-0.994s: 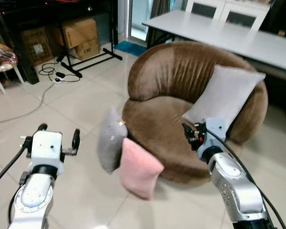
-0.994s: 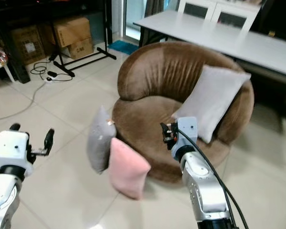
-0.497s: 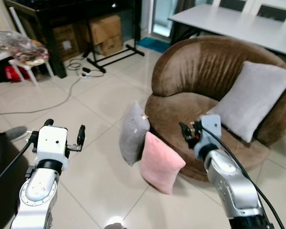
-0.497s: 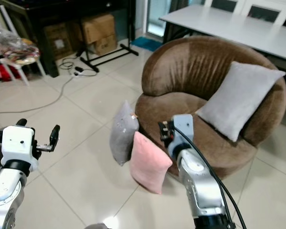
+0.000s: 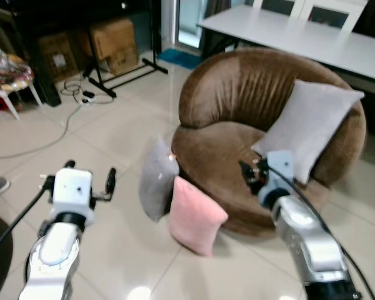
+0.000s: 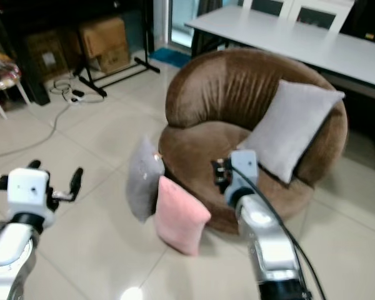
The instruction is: Move the pillow to the sofa from floor
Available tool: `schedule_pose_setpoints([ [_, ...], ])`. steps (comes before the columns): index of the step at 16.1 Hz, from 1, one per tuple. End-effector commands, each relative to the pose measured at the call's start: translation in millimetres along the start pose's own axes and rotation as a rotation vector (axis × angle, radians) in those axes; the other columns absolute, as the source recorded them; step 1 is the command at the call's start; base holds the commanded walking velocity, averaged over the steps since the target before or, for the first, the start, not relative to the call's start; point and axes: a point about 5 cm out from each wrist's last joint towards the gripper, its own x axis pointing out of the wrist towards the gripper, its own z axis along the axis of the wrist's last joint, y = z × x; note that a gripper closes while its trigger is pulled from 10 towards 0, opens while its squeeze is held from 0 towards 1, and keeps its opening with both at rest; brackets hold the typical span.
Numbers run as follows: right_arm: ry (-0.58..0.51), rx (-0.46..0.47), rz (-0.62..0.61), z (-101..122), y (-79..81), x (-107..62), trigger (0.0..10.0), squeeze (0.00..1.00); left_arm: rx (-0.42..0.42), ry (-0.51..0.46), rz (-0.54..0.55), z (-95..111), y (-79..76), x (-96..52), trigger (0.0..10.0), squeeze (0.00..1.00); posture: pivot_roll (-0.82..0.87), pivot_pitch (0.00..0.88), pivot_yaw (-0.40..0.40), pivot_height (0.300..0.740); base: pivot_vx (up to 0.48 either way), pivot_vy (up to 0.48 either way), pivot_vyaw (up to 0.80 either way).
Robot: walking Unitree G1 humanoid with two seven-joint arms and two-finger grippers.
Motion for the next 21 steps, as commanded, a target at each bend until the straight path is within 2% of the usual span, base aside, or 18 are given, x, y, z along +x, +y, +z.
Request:
schedule_pose_setpoints([
  [1,-0.024,0.001,0.026,5.4,7.6,3.0,10.0,0.0,0.006,0.023,0.006,-3.4,3.6,-3.4,10.0,0.0,0.01,0.0,-0.051,0.74,0.304,0.0,0.8],
  [3,-0.025,0.024,0.018,5.1,8.1,3.6,10.0,0.0,0.006,0.02,0.005,-2.6,3.6,-3.3,10.0,0.0,0.01,0.0,-0.049,0.74,0.302,0.0,0.26],
  [7,-0.027,0.001,0.026,5.8,8.9,3.6,10.0,0.0,0.011,0.019,0.001,-1.5,4.1,-3.1,10.0,0.0,0.01,0.0,-0.047,0.74,0.302,0.0,0.0],
  [19,-0.035,0.03,-0.014,5.7,5.7,5.2,10.0,0.0,0.03,0.011,-0.01,1.9,6.1,-2.7,10.0,0.0,0.01,0.0,-0.036,0.74,0.303,0.0,0.0],
  [21,-0.021,0.029,-0.026,3.1,3.1,5.5,10.0,0.0,0.029,0.01,-0.016,1.7,5.0,-1.9,10.0,0.0,0.01,0.0,-0.036,0.74,0.302,0.0,-0.79],
])
